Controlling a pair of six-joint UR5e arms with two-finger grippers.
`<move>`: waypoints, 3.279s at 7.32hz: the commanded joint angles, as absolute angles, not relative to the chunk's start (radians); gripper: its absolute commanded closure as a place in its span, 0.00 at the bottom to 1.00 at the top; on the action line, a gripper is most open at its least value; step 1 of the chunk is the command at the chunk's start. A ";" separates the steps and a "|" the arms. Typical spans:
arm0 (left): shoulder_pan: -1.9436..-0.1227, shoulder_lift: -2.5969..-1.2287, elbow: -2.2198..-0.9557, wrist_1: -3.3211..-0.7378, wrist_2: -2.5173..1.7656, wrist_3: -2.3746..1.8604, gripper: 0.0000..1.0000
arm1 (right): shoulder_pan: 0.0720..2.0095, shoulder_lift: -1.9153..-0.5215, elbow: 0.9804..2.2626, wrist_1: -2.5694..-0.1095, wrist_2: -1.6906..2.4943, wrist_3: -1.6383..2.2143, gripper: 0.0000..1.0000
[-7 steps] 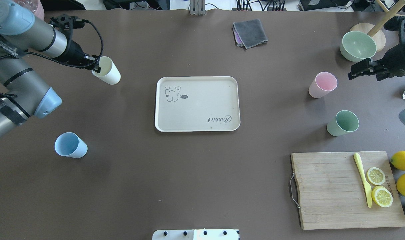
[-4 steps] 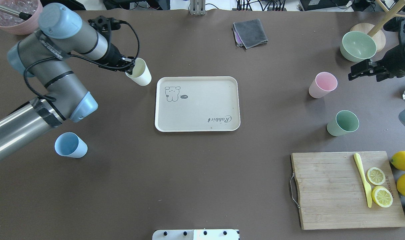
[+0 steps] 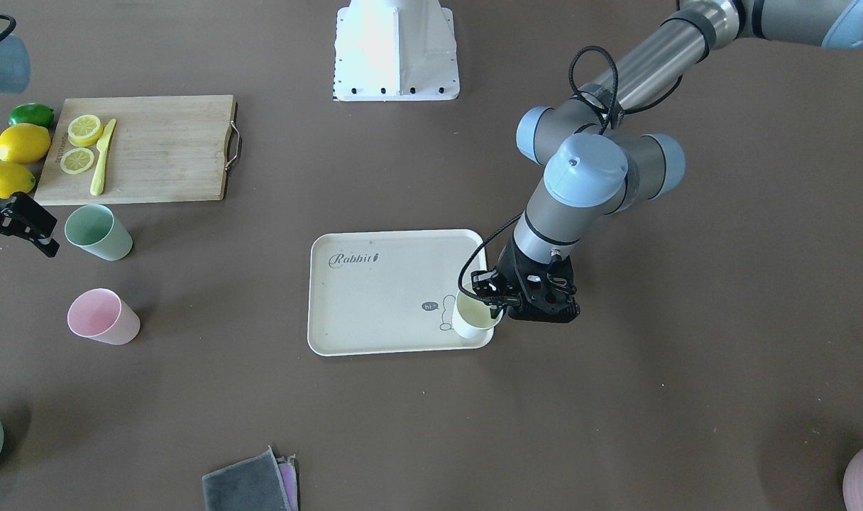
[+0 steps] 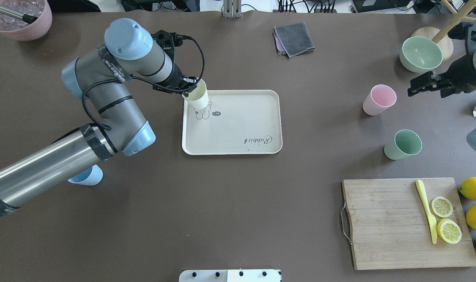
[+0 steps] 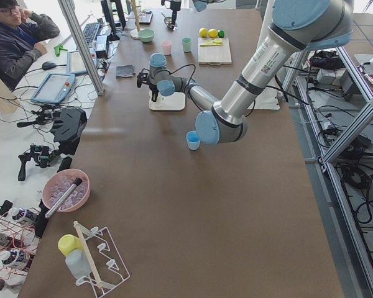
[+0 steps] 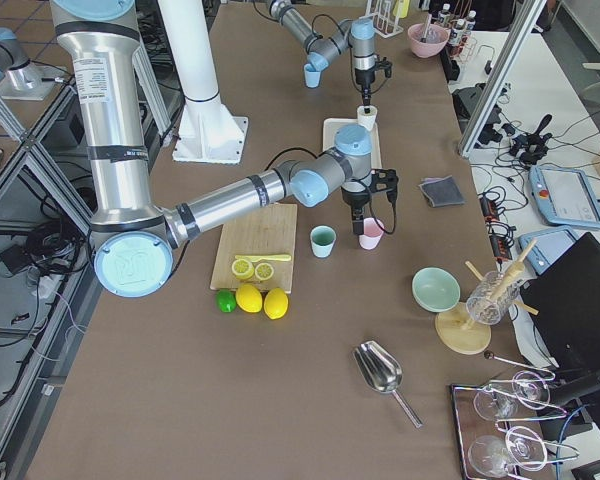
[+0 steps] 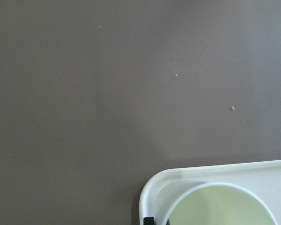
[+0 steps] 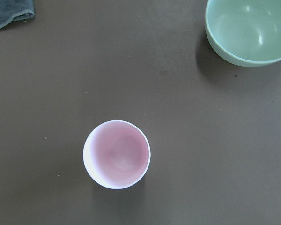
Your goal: Place all cups on tray
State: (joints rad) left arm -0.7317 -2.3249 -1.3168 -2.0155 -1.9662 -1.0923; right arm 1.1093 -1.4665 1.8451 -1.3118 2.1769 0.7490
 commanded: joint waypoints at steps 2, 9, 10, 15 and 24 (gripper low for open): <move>-0.725 -2.335 -1.331 -2.011 -1.931 -1.088 0.02 | 1.101 -1.454 1.838 -1.290 2.180 0.746 0.00; -1.058 -2.057 -1.485 -1.950 -2.217 -0.624 0.02 | 1.049 -1.264 1.532 -1.289 2.111 0.612 0.00; -1.058 -2.057 -1.483 -1.950 -2.217 -0.624 0.02 | 1.030 -1.270 1.532 -1.289 2.089 0.615 0.01; -1.058 -2.056 -1.483 -1.953 -2.215 -0.624 0.02 | 0.991 -1.275 1.534 -1.290 2.051 0.633 1.00; -1.049 -2.056 -1.480 -1.957 -2.217 -0.635 0.02 | 0.717 -0.861 1.434 -1.293 1.927 1.312 1.00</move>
State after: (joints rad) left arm -1.0500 -2.0561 -1.4806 -1.9567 -2.2166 -0.6348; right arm 0.7458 -0.8896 1.4494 -1.2974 1.9507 1.2878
